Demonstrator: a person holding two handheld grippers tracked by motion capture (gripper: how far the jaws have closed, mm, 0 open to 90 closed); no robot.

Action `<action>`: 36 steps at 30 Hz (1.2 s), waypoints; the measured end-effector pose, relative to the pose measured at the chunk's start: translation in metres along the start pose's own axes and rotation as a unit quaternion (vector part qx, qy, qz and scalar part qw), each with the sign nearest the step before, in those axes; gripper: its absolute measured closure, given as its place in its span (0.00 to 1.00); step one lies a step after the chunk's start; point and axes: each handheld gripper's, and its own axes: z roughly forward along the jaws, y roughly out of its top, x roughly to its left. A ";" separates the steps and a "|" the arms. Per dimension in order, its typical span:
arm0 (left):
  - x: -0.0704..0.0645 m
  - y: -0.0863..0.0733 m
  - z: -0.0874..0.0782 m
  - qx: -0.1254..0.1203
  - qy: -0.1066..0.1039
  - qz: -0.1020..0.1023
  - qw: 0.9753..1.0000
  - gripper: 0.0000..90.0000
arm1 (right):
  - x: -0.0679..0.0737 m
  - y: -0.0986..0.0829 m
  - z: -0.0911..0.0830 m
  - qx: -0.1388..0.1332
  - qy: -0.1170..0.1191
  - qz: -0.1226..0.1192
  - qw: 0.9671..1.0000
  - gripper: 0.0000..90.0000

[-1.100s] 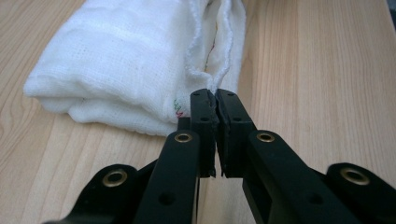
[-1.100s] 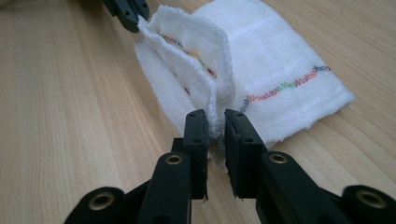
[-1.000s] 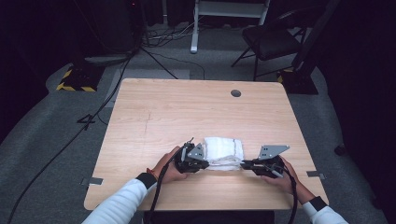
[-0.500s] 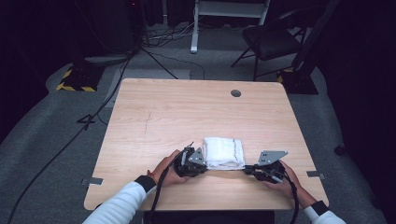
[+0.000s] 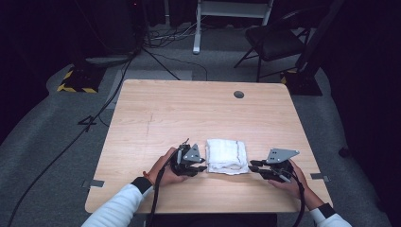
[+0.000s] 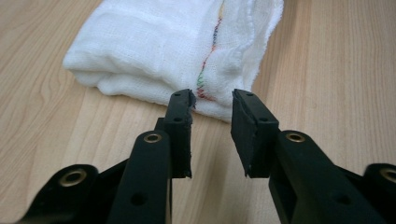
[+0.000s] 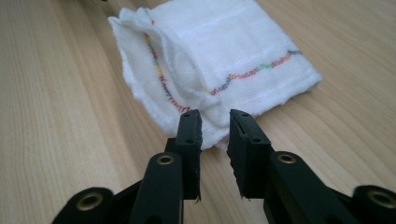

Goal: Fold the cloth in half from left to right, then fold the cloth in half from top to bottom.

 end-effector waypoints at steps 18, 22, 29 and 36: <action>0.007 -0.005 -0.023 0.007 0.083 -0.049 0.995 0.28 | -0.015 0.007 -0.019 0.000 -0.085 0.013 0.996 0.39; 0.010 -0.014 -0.030 0.022 0.100 -0.059 0.993 0.27 | -0.018 0.004 -0.025 0.009 -0.097 0.017 0.995 0.37; 0.012 -0.034 -0.043 0.047 0.126 -0.064 0.989 0.24 | -0.020 -0.003 -0.033 0.029 -0.119 0.013 0.992 0.36; 0.005 -0.048 -0.056 0.058 0.154 -0.064 0.984 0.24 | -0.021 -0.016 -0.042 0.040 -0.136 0.022 0.990 0.36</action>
